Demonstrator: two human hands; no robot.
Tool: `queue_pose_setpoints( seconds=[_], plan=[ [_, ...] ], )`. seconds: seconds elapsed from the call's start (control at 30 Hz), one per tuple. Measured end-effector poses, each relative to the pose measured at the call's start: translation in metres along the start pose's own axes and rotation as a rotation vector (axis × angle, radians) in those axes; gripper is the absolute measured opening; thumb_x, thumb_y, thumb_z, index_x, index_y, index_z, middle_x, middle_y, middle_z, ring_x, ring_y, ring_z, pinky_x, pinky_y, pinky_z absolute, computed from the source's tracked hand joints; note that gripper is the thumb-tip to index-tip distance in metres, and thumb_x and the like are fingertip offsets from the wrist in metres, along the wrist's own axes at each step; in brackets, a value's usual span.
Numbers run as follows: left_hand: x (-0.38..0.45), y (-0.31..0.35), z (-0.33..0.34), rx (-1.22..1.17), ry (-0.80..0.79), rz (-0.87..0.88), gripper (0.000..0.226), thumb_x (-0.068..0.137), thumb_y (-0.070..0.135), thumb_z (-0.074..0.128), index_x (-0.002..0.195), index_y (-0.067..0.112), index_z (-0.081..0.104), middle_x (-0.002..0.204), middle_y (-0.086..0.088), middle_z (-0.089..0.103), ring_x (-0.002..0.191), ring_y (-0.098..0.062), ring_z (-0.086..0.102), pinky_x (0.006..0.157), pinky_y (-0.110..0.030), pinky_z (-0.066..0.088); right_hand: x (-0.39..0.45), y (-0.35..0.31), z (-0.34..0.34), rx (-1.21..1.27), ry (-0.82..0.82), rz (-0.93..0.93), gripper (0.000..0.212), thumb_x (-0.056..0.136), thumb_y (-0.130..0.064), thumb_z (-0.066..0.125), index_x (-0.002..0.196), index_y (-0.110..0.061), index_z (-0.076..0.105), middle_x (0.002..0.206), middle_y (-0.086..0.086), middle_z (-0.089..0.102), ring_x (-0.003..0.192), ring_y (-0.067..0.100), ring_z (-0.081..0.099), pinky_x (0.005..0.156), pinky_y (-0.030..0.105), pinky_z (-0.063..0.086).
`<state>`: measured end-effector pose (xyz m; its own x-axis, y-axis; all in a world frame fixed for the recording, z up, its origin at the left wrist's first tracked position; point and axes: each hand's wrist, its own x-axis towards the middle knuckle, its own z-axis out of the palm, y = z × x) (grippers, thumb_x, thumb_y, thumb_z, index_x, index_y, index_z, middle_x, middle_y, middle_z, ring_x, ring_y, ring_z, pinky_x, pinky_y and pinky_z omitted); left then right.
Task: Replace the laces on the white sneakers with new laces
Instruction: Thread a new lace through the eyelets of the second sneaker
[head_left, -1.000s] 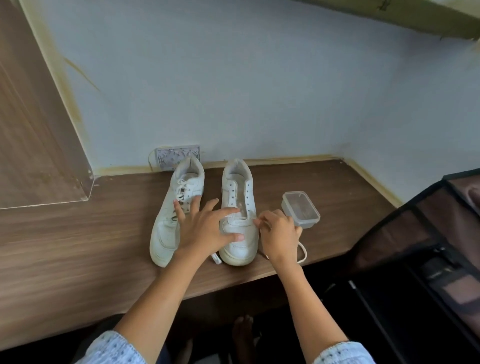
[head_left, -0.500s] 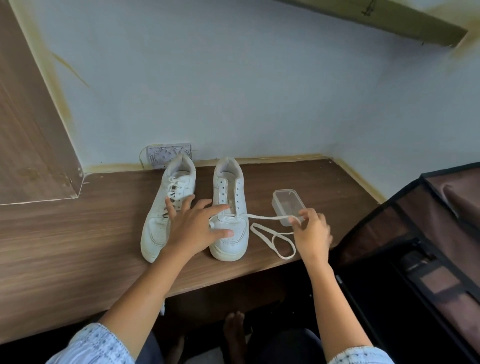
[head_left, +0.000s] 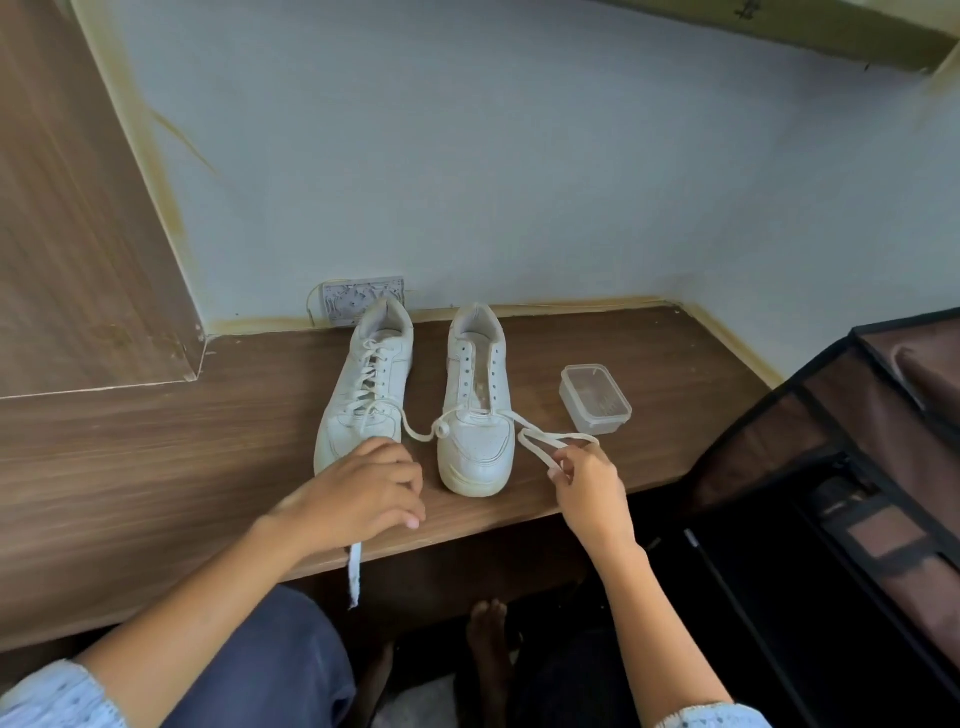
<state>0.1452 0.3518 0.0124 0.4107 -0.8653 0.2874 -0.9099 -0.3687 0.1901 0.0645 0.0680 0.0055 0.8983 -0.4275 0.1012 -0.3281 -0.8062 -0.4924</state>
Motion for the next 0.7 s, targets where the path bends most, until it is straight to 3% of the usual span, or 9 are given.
queue_pose_setpoints(
  seconds=[0.1,0.17,0.23,0.3,0.4,0.5,0.6,0.7],
  plan=[
    [-0.007,0.000,-0.008,-0.003,-0.277,0.007,0.031,0.082,0.062,0.056,0.098,0.042,0.073,0.100,0.027,0.048,0.107,-0.002,0.030,0.098,-0.022,0.028,-0.001,0.001,0.009,-0.094,-0.025,0.010,0.021,0.097,-0.014,0.057,0.116,-0.007,0.064,0.121,0.008,0.054,0.103,0.026,0.057,0.089,0.037,0.051],
    [-0.010,0.000,-0.015,0.034,-0.424,0.037,0.037,0.075,0.061,0.065,0.106,0.043,0.072,0.107,0.024,0.045,0.112,-0.005,0.025,0.100,-0.017,0.023,-0.002,0.002,0.012,-0.128,-0.002,-0.004,0.019,0.097,-0.011,0.054,0.113,-0.007,0.066,0.117,0.009,0.054,0.101,0.026,0.054,0.087,0.037,0.050],
    [-0.011,-0.002,-0.018,0.058,-0.461,0.081,0.035,0.073,0.054,0.070,0.105,0.041,0.073,0.109,0.019,0.047,0.113,-0.006,0.023,0.098,-0.011,0.014,-0.002,0.002,0.013,-0.163,0.031,-0.023,0.019,0.097,-0.006,0.052,0.106,-0.007,0.068,0.112,0.008,0.055,0.095,0.023,0.050,0.084,0.033,0.048],
    [-0.011,-0.003,-0.017,0.062,-0.444,0.109,0.024,0.073,0.051,0.069,0.091,0.036,0.076,0.106,0.018,0.049,0.111,-0.005,0.023,0.097,-0.009,0.011,0.000,0.000,0.013,-0.190,0.039,-0.030,0.020,0.095,-0.001,0.051,0.102,-0.008,0.067,0.112,0.007,0.054,0.091,0.019,0.045,0.085,0.030,0.046],
    [-0.014,-0.004,-0.012,0.149,-0.387,0.175,0.020,0.074,0.052,0.063,0.071,0.033,0.070,0.094,0.019,0.049,0.103,-0.004,0.030,0.095,-0.011,0.013,-0.002,-0.005,0.015,-0.290,0.019,-0.037,0.023,0.094,0.000,0.050,0.111,-0.010,0.062,0.122,0.006,0.049,0.092,0.017,0.043,0.092,0.028,0.043],
    [-0.018,0.001,-0.010,0.234,-0.303,0.181,0.016,0.081,0.044,0.067,0.071,0.038,0.056,0.085,0.023,0.049,0.095,-0.002,0.042,0.098,-0.017,0.020,-0.003,-0.007,0.016,-0.356,0.021,-0.029,0.024,0.095,-0.004,0.053,0.116,-0.012,0.059,0.130,0.007,0.044,0.100,0.019,0.047,0.095,0.029,0.042],
    [-0.012,0.009,-0.011,0.125,-0.026,0.020,0.021,0.085,0.032,0.071,0.081,0.038,0.051,0.079,0.024,0.053,0.087,0.001,0.050,0.106,-0.019,0.020,-0.004,-0.006,0.018,-0.323,0.074,-0.056,0.027,0.089,0.005,0.053,0.108,-0.011,0.062,0.121,0.004,0.047,0.094,0.018,0.040,0.093,0.031,0.043],
    [0.005,0.012,-0.016,0.086,0.334,-0.234,0.027,0.076,0.013,0.081,0.083,0.028,0.059,0.069,0.022,0.055,0.077,-0.005,0.056,0.102,-0.027,0.029,-0.006,-0.008,0.020,-0.028,0.166,-0.061,0.022,0.092,0.007,0.049,0.094,-0.013,0.057,0.097,-0.005,0.051,0.086,0.017,0.043,0.088,0.041,0.046]
  ],
)
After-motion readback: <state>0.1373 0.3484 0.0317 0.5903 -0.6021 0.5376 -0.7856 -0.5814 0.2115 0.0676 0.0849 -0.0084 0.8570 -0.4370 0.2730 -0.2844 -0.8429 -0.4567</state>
